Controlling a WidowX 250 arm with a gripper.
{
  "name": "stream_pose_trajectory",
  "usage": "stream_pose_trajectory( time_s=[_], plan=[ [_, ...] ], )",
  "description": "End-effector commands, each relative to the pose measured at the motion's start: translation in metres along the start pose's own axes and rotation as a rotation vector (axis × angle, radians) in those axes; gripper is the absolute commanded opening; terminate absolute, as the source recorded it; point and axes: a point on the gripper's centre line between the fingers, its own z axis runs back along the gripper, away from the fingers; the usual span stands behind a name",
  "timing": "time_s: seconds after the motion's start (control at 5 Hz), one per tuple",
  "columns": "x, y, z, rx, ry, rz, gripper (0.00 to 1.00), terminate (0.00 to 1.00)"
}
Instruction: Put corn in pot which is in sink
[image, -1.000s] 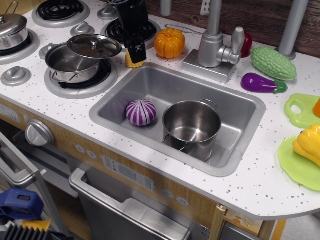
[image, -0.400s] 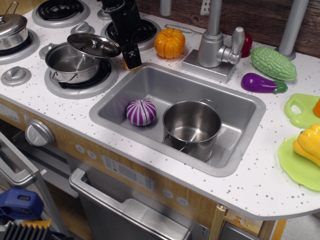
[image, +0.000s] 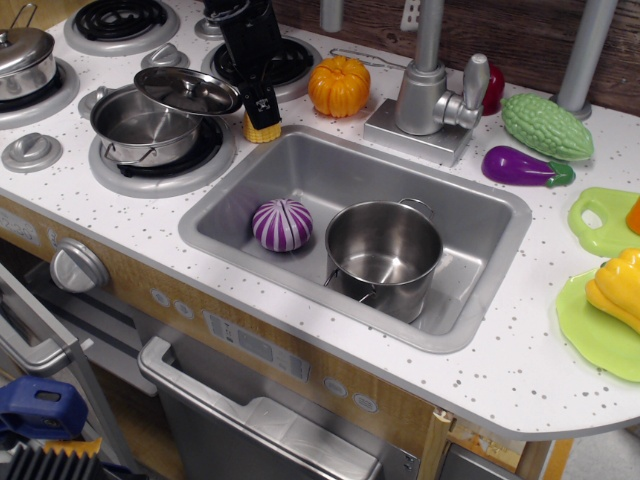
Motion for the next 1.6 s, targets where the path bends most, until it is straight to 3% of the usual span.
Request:
stream_pose_trajectory(
  time_s=[0.0, 0.2, 0.8, 1.4],
  plan=[
    [0.008, 0.01, 0.025, 0.072, -0.009, -0.016, 0.0, 0.0],
    [0.017, 0.005, 0.041, 0.093, 0.045, -0.002, 0.0, 0.0],
    [0.036, -0.023, 0.076, 0.163, 0.131, 0.066, 0.0, 0.0],
    [0.046, -0.069, 0.082, 0.162, 0.098, 0.236, 0.0, 0.0]
  ],
)
